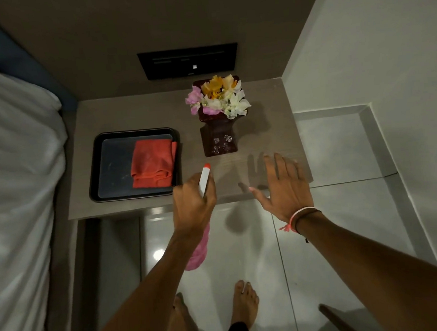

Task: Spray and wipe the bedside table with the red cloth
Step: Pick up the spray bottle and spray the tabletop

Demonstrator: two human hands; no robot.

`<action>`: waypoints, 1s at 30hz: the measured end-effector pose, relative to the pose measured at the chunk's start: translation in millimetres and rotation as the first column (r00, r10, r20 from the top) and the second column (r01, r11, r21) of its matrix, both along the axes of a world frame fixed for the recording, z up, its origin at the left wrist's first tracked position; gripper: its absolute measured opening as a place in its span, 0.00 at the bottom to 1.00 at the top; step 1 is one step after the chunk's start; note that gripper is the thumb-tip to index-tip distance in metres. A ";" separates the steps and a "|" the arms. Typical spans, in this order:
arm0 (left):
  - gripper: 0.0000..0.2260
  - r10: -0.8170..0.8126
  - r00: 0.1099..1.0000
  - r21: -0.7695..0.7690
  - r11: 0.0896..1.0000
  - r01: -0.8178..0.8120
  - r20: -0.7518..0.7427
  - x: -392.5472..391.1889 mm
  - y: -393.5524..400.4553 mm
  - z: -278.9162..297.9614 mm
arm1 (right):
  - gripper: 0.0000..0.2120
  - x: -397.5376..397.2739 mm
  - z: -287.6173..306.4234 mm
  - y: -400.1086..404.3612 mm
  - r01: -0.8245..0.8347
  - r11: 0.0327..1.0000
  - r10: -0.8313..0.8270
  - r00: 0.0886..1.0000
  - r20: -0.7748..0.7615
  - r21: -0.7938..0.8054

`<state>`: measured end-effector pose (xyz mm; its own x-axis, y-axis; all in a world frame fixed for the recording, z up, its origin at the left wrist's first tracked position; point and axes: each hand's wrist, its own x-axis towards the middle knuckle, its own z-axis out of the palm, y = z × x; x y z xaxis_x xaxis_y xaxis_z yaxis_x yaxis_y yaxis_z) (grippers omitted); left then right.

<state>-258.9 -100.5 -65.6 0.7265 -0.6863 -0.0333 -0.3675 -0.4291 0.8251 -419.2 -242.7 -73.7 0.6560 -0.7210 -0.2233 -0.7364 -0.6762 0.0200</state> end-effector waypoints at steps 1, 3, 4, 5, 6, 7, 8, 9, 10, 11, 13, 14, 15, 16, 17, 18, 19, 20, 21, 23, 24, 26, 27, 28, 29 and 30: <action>0.12 -0.002 1.000 0.004 1.000 0.002 0.001 -1.7 0.9 -2.8 | 0.41 -0.4 -0.7 -1.0 -0.003 1.000 0.003 1.000 0.004 0.001; 0.14 -0.016 1.000 0.027 1.000 0.016 -0.004 -3.0 3.3 -7.1 | 0.41 -0.1 -1.4 -2.1 -0.006 1.000 0.006 1.000 0.014 0.002; 0.14 -0.027 1.000 0.042 0.999 0.028 -0.010 -3.5 4.0 -9.0 | 0.41 0.0 -1.8 -2.8 -0.006 1.000 0.006 1.000 0.016 0.005; 0.14 -0.037 0.999 0.057 0.998 0.038 -0.018 -3.4 4.7 -10.2 | 0.41 0.2 -1.5 -3.2 -0.008 1.000 0.007 1.000 0.017 0.009; 0.14 -0.044 0.999 0.065 0.997 0.046 -0.024 -3.3 6.4 -11.5 | 0.41 0.0 -1.9 -2.9 -0.009 1.000 0.009 1.000 0.018 0.013; 0.14 -0.047 0.999 0.066 0.997 0.049 -0.025 -3.5 8.8 -11.5 | 0.41 -0.7 -2.4 -2.1 -0.011 1.000 0.011 1.000 0.017 0.018; 0.13 -0.043 0.999 0.058 0.997 0.044 -0.024 -3.8 11.8 -10.8 | 0.41 -1.5 -2.9 -0.7 -0.015 1.000 0.015 1.000 0.017 0.019; 0.12 -0.028 0.999 0.046 0.999 0.030 -0.029 -2.9 16.3 -8.8 | 0.41 -2.0 -3.4 1.8 -0.020 1.000 0.019 1.000 0.020 0.020; 0.11 -0.004 0.999 0.027 1.000 0.005 -0.039 -1.8 21.1 -6.0 | 0.41 -2.6 -3.9 4.5 -0.027 0.999 0.026 0.999 0.025 0.019; 0.10 0.027 0.998 0.005 1.000 -0.027 -0.049 1.9 27.6 -1.7 | 0.41 -1.6 -4.0 8.7 -0.036 0.999 0.035 0.999 0.028 0.017; 0.09 0.089 0.994 -0.047 0.995 -0.092 -0.067 14.1 39.9 8.7 | 0.41 1.3 -5.1 18.4 -0.053 0.998 0.052 0.998 0.032 0.016; 0.08 0.118 0.990 -0.070 0.990 -0.123 -0.073 25.6 46.9 15.3 | 0.41 6.4 -6.1 24.8 -0.062 0.998 0.061 0.997 0.039 0.020; 0.09 0.144 0.987 -0.091 0.984 -0.150 -0.074 36.4 51.9 22.8 | 0.40 9.6 -7.4 31.2 -0.067 0.997 0.065 0.997 0.045 0.028; 0.11 0.168 0.984 -0.120 0.977 -0.174 -0.059 51.8 56.6 31.9 | 0.40 17.3 -9.2 37.9 -0.074 0.997 0.072 0.996 0.057 0.033; 0.12 0.184 0.982 -0.155 0.970 -0.187 -0.033 66.1 59.3 41.6 | 0.40 23.7 -11.2 44.3 -0.078 0.996 0.075 0.995 0.061 0.047; 0.13 0.204 0.979 -0.189 0.961 -0.201 -0.006 81.5 60.7 50.9 | 0.40 29.8 -12.9 50.7 -0.084 0.995 0.080 0.995 0.062 0.058; 0.15 0.235 0.972 -0.226 0.948 -0.224 0.022 101.1 62.6 60.6 | 0.40 41.4 -13.9 57.2 -0.095 0.993 0.091 0.994 0.067 0.070; 0.16 0.266 0.963 -0.252 0.936 -0.246 0.046 118.2 62.1 68.4 | 0.40 49.6 -14.5 63.0 -0.102 0.992 0.097 0.993 0.074 0.074; 0.17 0.297 0.952 -0.271 0.924 -0.269 0.068 137.7 61.7 73.7 | 0.39 61.2 -14.4 68.3 -0.112 0.991 0.106 0.991 0.080 0.074; 0.19 0.323 0.941 -0.302 0.911 -0.280 0.105 169.5 57.9 79.8 | 0.38 83.2 -13.7 77.1 -0.128 0.990 0.120 0.987 0.105 0.068; 0.19 0.328 0.937 -0.315 0.908 -0.276 0.123 182.0 55.2 80.9 | 0.36 94.1 -13.1 80.2 -0.132 0.989 0.123 0.984 0.128 0.062; 0.17 0.345 0.927 -0.328 0.901 -0.284 0.146 206.2 50.1 78.3 | 0.34 119.9 -12.4 85.9 -0.122 0.990 0.108 0.979 0.172 0.074; 0.17 0.349 0.925 -0.328 0.900 -0.287 0.147 216.9 47.0 75.4 | 0.33 134.3 -11.6 87.7 -0.102 0.990 0.081 0.977 0.196 0.100; 0.16 0.344 0.928 -0.326 0.901 -0.284 0.140 224.9 43.9 71.0 | 0.32 147.0 -10.1 88.7 -0.069 0.988 0.036 0.974 0.225 0.139; 0.16 0.340 0.932 -0.334 0.900 -0.282 0.129 235.1 41.3 65.2 | 0.31 163.7 -10.2 89.4 -0.026 0.981 -0.024 0.967 0.255 0.193; 0.15 0.337 0.934 -0.342 0.897 -0.281 0.116 241.7 39.0 59.9 | 0.29 177.1 -10.4 89.6 0.023 0.968 -0.097 0.954 0.284 0.252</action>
